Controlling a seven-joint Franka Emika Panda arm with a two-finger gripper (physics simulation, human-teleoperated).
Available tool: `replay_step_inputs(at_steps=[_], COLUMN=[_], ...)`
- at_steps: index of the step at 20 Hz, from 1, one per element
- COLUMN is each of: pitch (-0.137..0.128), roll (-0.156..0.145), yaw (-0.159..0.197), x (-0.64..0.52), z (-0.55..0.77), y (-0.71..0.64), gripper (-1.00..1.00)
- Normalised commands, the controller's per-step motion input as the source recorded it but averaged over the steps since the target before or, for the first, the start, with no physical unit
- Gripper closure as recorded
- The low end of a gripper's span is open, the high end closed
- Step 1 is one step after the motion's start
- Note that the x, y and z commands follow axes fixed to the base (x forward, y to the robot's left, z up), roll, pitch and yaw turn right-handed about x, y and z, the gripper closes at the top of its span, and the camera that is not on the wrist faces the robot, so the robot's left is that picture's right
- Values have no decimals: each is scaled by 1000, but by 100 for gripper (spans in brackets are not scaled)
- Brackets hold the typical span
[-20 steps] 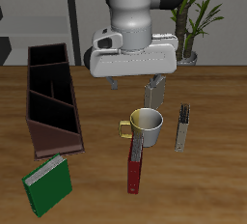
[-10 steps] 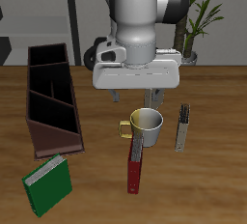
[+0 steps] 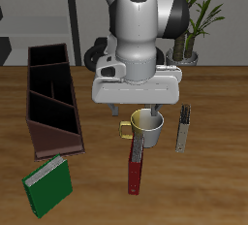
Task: Place the red book into the right desk caddy's front compartment
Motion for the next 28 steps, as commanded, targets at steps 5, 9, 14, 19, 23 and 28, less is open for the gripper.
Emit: replay_step_inputs(at_steps=[5, 9, 14, 19, 23, 28], pitch=[9, 20, 7, 11, 24, 37], roll=[-9, 25, -21, -5, 10, 5], yaw=[-17, 0, -6, -26, -1, -14], x=[98, 108, 86, 71, 63, 67], z=[-193, -360, -341, -209, -317, -317], y=[-5, 36, -65, -52, 3, 30], gripper=[-100, -100, -100, -100, -100, -100])
